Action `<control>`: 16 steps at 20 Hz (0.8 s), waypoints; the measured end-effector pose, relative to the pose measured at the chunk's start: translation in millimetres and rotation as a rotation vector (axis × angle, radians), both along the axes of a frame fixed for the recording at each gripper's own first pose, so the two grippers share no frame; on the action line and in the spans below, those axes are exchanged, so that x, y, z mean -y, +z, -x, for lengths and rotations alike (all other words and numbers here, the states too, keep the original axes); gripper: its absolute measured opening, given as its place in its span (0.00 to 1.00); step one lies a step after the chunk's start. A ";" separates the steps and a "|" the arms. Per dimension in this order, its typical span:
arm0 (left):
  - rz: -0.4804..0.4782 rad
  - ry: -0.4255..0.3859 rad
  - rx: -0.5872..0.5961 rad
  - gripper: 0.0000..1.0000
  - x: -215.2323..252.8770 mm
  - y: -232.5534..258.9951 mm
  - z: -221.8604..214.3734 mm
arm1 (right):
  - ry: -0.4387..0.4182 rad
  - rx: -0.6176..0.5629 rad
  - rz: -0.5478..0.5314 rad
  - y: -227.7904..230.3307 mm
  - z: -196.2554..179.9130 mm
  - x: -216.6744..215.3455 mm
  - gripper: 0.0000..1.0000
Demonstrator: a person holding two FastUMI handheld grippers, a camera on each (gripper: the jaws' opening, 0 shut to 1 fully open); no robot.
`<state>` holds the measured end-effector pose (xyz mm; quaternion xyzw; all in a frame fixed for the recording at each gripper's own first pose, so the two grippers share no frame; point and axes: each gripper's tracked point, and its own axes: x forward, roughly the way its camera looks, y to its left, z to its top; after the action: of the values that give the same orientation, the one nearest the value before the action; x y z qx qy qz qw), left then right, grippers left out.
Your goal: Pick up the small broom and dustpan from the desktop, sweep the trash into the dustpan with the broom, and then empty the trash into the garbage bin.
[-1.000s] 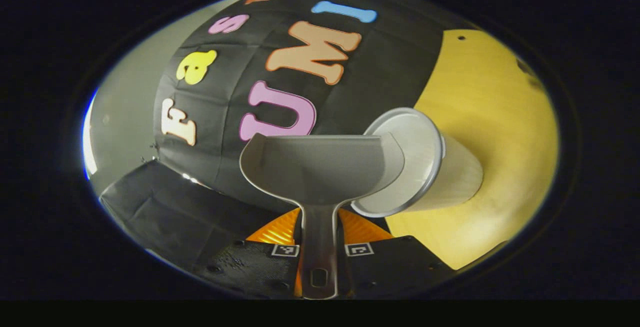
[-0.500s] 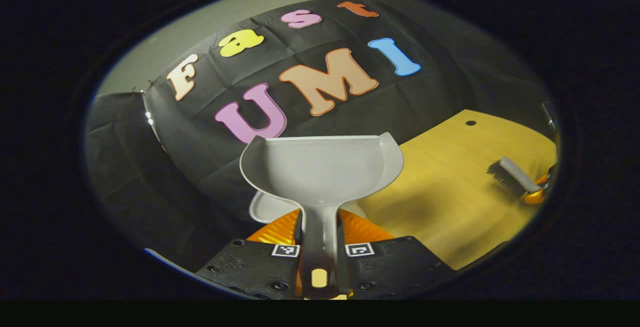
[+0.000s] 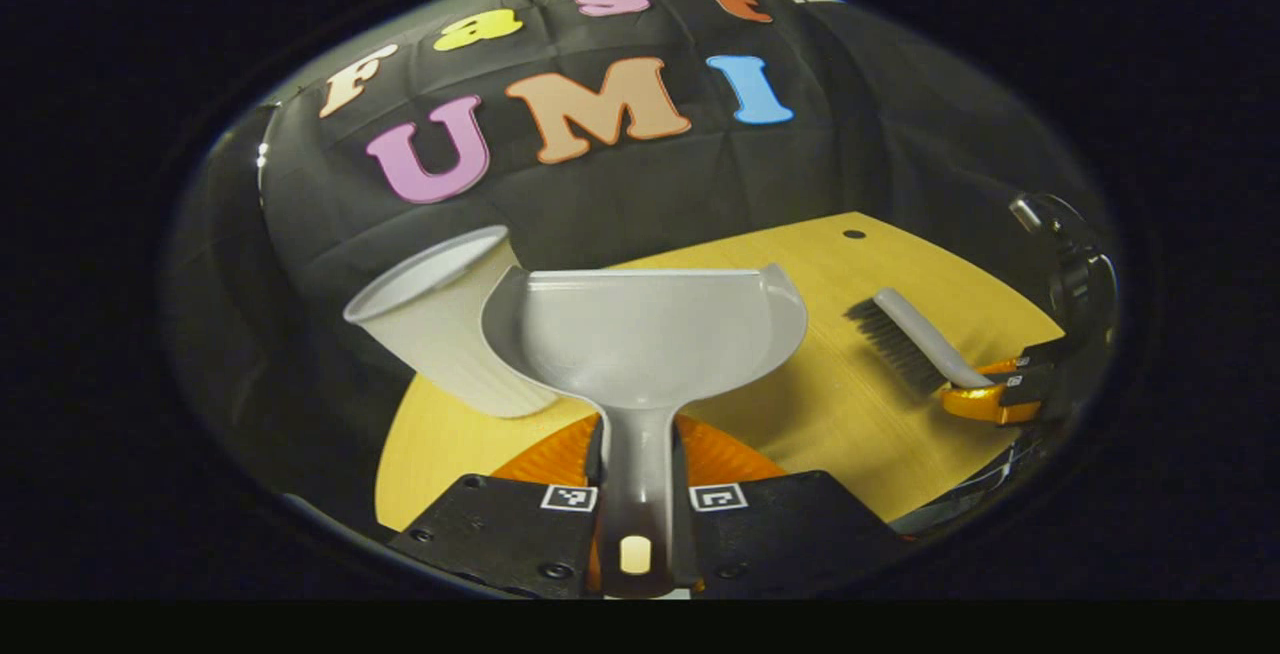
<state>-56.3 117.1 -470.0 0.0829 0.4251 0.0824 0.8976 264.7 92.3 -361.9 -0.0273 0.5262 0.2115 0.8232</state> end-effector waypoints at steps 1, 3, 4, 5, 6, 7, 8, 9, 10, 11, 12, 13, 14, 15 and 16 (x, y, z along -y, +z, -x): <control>0.035 0.015 -0.028 0.19 5.6 -14.5 7.1 | -0.011 -0.019 0.014 -5.6 -2.0 0.1 0.19; 0.097 0.049 -0.098 0.18 15.9 -44.3 27.3 | -0.031 -0.052 0.057 -13.1 -5.2 1.7 0.17; 0.113 0.060 -0.124 0.19 19.9 -58.9 35.6 | -0.035 -0.071 0.081 -16.3 -4.0 1.9 0.19; 0.117 0.072 -0.151 0.20 20.0 -70.2 43.3 | -0.040 -0.089 0.101 -19.9 -3.6 1.1 0.19; 0.113 0.077 -0.170 0.19 19.7 -78.8 47.3 | -0.043 -0.112 0.120 -22.3 -3.5 -0.1 0.19; 0.113 0.084 -0.184 0.20 20.0 -84.9 50.7 | -0.043 -0.134 0.133 -23.6 -3.3 -2.3 0.19; 0.119 0.094 -0.194 0.20 19.1 -89.7 53.1 | -0.041 -0.153 0.148 -28.1 -2.3 -1.9 0.19; 0.128 0.111 -0.208 0.20 19.2 -91.6 54.8 | -0.035 -0.172 0.160 -31.4 -1.5 -2.6 0.21; 0.137 0.119 -0.207 0.20 19.3 -91.0 51.1 | -0.030 -0.177 0.167 -31.4 -1.7 -3.4 0.21; 0.151 0.133 -0.209 0.22 20.0 -92.2 51.2 | -0.028 -0.169 0.174 -30.6 -2.3 -2.4 0.21; 0.161 0.138 -0.204 0.22 19.5 -94.7 52.7 | -0.024 -0.176 0.183 -30.5 -1.2 -2.8 0.22; 0.175 0.144 -0.207 0.23 21.9 -95.1 55.3 | -0.019 -0.182 0.186 -30.8 -0.9 -4.2 0.21; 0.186 0.150 -0.213 0.24 24.6 -95.1 55.8 | -0.017 -0.188 0.191 -31.4 -1.6 -3.4 0.23; 0.189 0.147 -0.219 0.25 24.7 -95.1 56.0 | -0.014 -0.189 0.196 -31.5 -3.0 -3.8 0.25; 0.190 0.144 -0.230 0.25 26.2 -100.9 58.3 | -0.007 -0.192 0.203 -30.6 -2.8 -4.3 0.26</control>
<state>-114.6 90.9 -570.8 -0.0243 0.5357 0.0956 0.8386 267.4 96.6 -392.5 -0.0880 0.6212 0.1559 0.7629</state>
